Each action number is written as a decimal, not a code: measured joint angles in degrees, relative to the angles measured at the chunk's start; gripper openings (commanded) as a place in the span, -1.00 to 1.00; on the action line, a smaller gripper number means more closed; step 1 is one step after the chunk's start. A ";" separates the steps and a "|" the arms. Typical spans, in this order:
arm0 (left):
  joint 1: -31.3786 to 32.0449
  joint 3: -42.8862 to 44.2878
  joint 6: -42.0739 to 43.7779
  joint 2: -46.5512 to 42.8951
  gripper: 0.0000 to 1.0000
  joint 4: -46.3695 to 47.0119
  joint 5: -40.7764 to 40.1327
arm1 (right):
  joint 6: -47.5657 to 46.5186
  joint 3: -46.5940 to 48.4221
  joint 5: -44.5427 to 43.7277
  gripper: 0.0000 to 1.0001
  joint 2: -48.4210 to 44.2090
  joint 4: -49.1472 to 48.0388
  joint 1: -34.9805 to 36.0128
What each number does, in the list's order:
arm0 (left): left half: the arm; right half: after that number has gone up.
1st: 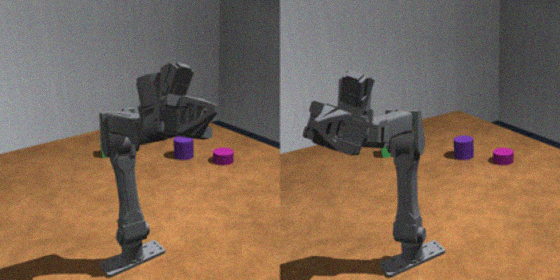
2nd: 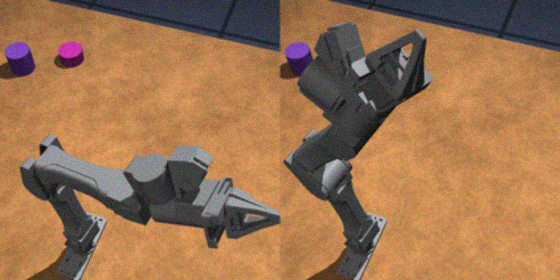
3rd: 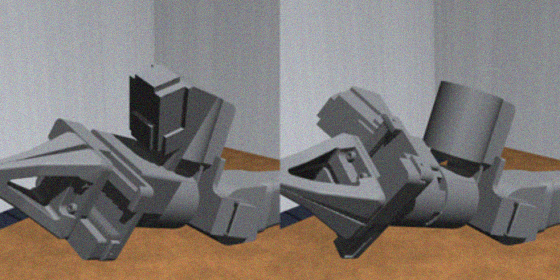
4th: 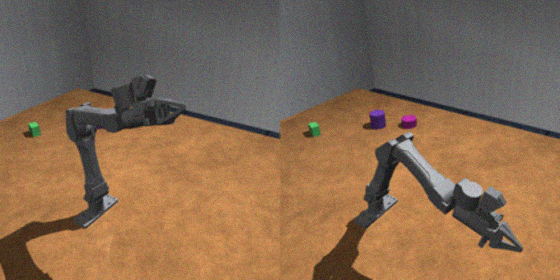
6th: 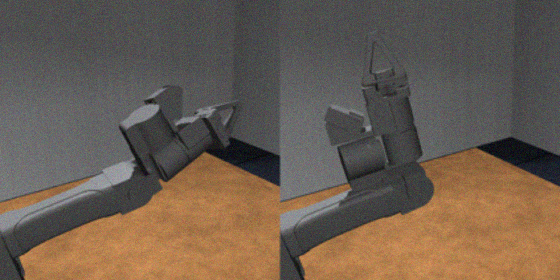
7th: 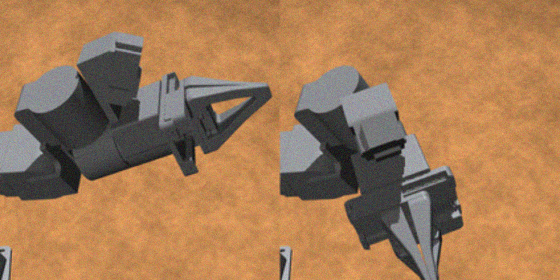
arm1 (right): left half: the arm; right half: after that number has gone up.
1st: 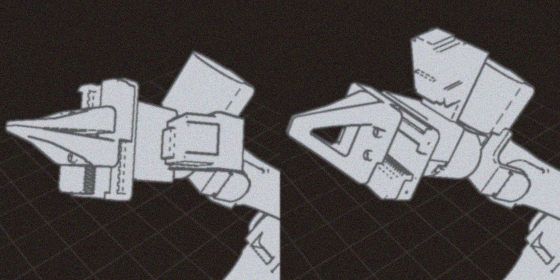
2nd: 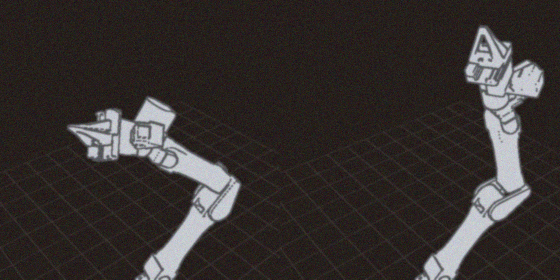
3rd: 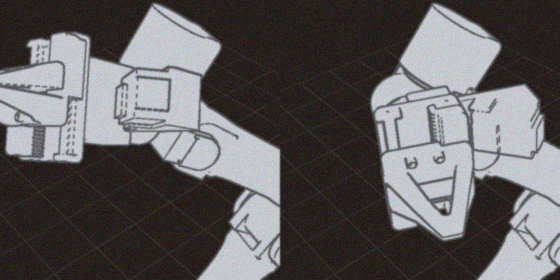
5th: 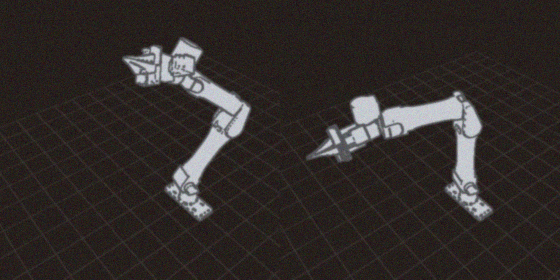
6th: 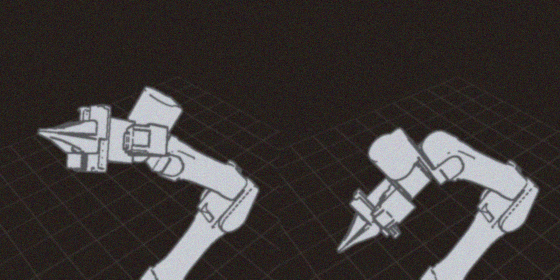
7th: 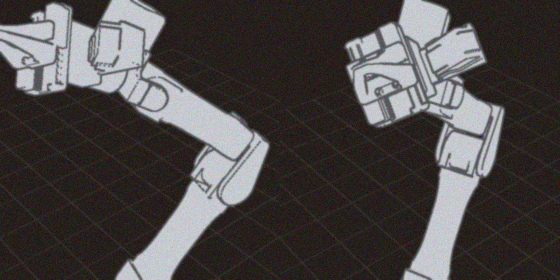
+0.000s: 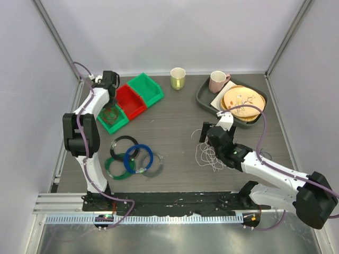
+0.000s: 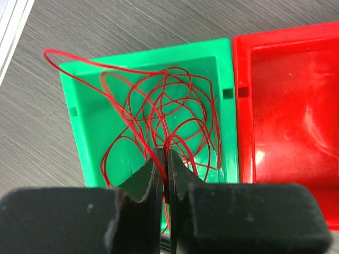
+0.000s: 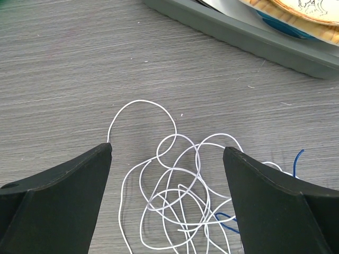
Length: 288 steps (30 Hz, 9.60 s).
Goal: Untangle the cables
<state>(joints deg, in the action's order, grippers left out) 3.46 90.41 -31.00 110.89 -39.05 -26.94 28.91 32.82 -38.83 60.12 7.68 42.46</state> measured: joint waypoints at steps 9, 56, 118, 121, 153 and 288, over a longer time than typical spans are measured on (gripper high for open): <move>-0.02 1.90 0.15 2.36 -0.03 -1.90 0.13 | -0.33 0.00 0.00 0.84 0.07 -0.22 0.00; 28.33 -48.78 -10.16 -59.01 1.00 13.00 25.66 | 12.37 10.08 3.65 -0.68 21.88 14.51 -4.74; 58.53 -50.21 -0.81 -25.07 -0.15 71.97 19.43 | 19.93 -15.89 33.42 -0.98 -18.16 -25.05 -4.59; 58.66 -49.27 1.03 -25.07 -0.11 72.22 18.93 | 19.98 -15.63 33.59 -0.98 -17.66 -24.92 -4.59; 58.73 -48.65 -0.09 -28.70 -0.40 70.40 28.15 | 20.57 -14.43 33.99 -0.98 -18.64 -23.71 -4.72; 51.06 -37.20 1.33 -17.33 0.53 22.88 14.67 | 1.25 -4.87 44.11 0.26 0.35 -10.71 -19.30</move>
<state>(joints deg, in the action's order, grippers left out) 54.52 53.21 -29.67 93.56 -16.16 -12.27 30.15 27.94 5.28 60.47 -3.03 23.16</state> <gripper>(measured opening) 0.789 0.628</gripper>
